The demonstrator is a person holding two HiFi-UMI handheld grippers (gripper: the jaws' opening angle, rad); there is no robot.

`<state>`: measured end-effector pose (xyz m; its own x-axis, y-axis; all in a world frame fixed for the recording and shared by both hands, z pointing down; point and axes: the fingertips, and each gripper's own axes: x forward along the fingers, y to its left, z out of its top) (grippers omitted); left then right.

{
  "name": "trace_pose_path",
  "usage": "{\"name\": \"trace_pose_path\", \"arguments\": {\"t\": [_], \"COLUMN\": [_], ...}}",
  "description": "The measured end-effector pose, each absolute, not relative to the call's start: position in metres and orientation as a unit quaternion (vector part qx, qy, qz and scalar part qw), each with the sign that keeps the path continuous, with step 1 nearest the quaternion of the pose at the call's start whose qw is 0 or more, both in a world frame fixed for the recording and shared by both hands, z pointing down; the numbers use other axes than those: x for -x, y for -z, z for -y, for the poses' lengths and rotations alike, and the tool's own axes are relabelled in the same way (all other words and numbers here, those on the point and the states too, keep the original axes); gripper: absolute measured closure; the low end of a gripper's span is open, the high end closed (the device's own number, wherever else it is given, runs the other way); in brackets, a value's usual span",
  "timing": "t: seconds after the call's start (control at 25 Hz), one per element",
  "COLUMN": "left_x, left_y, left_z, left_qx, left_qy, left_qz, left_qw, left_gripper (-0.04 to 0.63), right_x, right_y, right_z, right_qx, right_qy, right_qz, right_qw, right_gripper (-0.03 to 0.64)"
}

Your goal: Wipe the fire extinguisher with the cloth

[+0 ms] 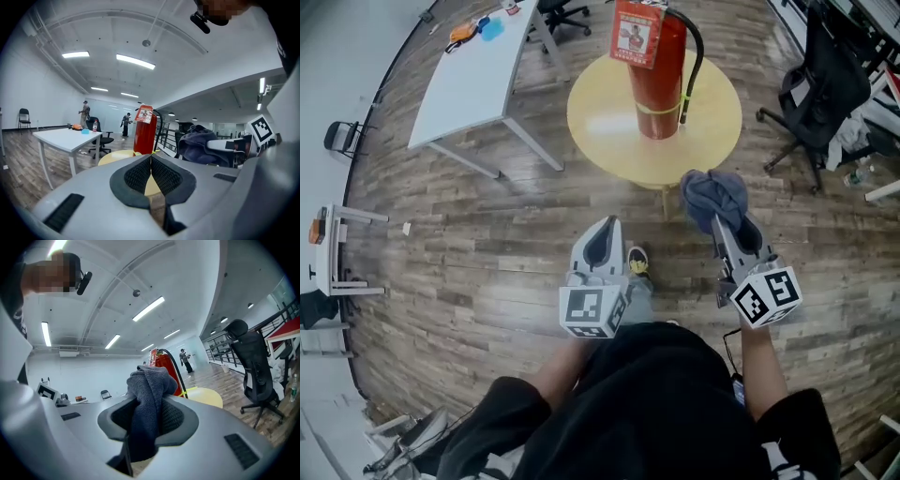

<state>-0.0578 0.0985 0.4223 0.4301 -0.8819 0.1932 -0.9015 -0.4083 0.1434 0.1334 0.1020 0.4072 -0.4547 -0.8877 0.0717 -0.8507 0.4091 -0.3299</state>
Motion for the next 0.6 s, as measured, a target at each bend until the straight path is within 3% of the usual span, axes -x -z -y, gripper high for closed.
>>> {"name": "trace_pose_path", "arguments": {"t": [0.6], "left_x": [0.064], "left_y": [-0.404], "left_z": [0.074], "left_qx": [-0.860], "left_qy": [-0.026], "left_qz": [0.495], "left_qw": [0.119], "left_gripper": [0.572], "right_x": [-0.107], "right_y": [-0.382], "right_z": [0.092], "right_qx": [0.561], "right_qy": [0.090], "right_qz": [-0.822], "right_qw": [-0.031], "right_gripper": [0.505]}}
